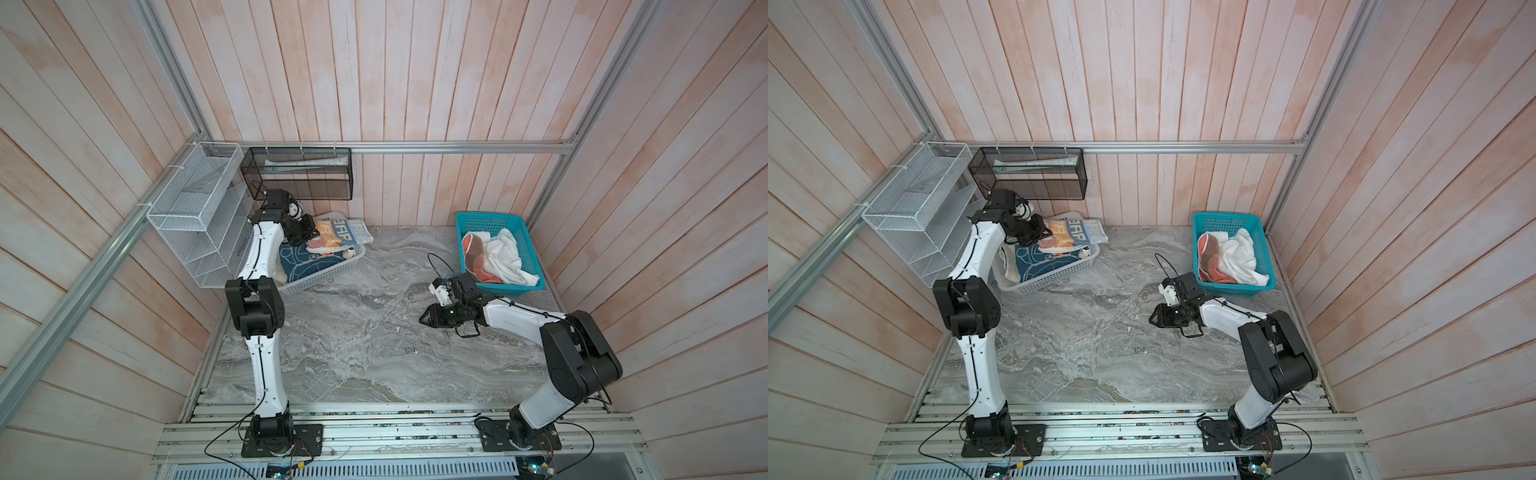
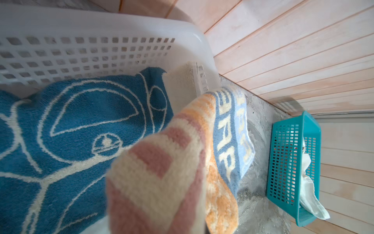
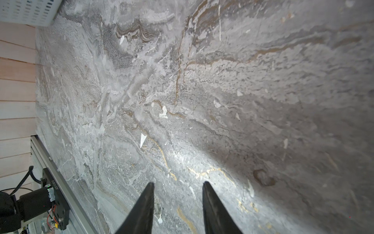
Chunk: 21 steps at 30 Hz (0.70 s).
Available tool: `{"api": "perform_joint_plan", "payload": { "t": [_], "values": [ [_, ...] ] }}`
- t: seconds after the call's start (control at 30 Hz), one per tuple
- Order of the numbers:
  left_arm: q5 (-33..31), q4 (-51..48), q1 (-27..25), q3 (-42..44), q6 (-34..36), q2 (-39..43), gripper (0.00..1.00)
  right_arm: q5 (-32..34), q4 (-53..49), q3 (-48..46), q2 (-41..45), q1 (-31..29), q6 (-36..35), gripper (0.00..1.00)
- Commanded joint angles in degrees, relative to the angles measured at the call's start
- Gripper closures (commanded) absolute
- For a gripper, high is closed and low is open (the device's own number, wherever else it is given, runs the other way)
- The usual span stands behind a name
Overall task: Fold and stack the towels
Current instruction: 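Carry the towel into the white basket with the left gripper while the right releases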
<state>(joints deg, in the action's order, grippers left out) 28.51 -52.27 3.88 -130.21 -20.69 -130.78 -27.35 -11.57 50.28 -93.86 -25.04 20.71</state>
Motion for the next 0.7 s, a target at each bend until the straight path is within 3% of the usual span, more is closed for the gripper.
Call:
{"api": "perform_joint_plan", "payload": {
  "t": [0.0, 0.13, 0.47, 0.57, 0.63, 0.67],
  "values": [
    [1.2, 2.8, 0.6, -0.1, 2.0, 0.4, 1.0, -0.8, 0.0, 1.7, -0.4, 0.0, -0.9, 0.59],
    [0.1, 3.2, 2.5, 1.6, 1.0, -0.2, 1.0, -0.2, -0.6, 1.8, 0.1, 0.1, -0.7, 0.59],
    [-4.9, 8.9, 6.7, 15.0, 0.1, 3.5, 0.98, 0.9, -2.5, 3.1, -0.5, 0.1, -0.9, 0.59],
    [-9.8, 6.5, 7.0, 14.0, 1.6, 3.4, 0.6, 2.3, -4.6, 4.7, -0.4, 0.1, -2.0, 0.59],
    [-12.1, 6.7, 7.1, 14.7, 2.3, 4.9, 0.45, 3.6, -6.8, 6.7, -0.3, 0.3, -3.2, 0.6],
    [-12.5, 7.4, 7.0, 15.5, 2.5, 5.9, 0.43, 4.1, -7.7, 7.6, -0.2, 0.5, -3.6, 0.59]
  ]
}}
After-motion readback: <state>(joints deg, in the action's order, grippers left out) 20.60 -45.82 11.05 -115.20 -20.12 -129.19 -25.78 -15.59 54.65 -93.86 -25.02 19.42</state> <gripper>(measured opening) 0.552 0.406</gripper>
